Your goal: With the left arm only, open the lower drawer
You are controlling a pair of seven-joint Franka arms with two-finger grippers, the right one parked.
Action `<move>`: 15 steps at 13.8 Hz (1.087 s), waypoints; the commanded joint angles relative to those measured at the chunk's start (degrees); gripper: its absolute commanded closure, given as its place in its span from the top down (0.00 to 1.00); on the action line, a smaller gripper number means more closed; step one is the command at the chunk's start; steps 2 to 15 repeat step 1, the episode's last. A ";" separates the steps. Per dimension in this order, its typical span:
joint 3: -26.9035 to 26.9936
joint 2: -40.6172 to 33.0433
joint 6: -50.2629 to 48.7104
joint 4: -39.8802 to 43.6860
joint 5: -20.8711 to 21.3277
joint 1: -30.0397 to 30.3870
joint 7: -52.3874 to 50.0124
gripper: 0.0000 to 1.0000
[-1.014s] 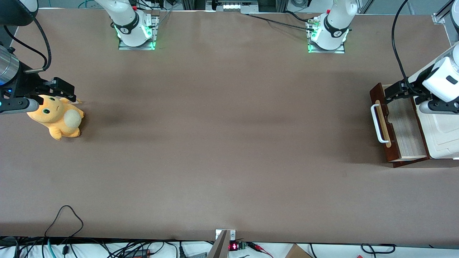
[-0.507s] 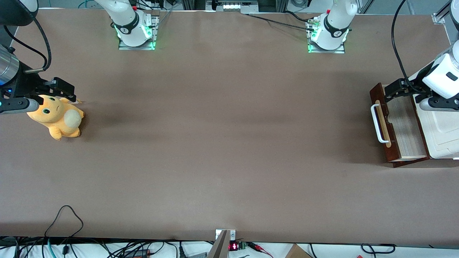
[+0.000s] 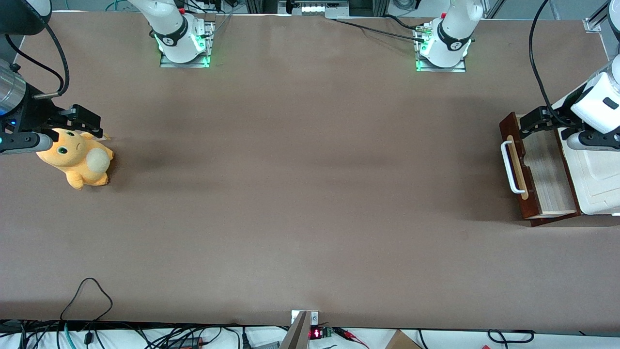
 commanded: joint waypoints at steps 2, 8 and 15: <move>0.94 -1.16 0.53 -0.95 -0.53 -0.78 1.40 1.00; 0.94 -1.16 0.53 -0.95 -0.53 -0.78 1.40 1.00; 0.94 -1.16 0.53 -0.95 -0.53 -0.78 1.40 1.00</move>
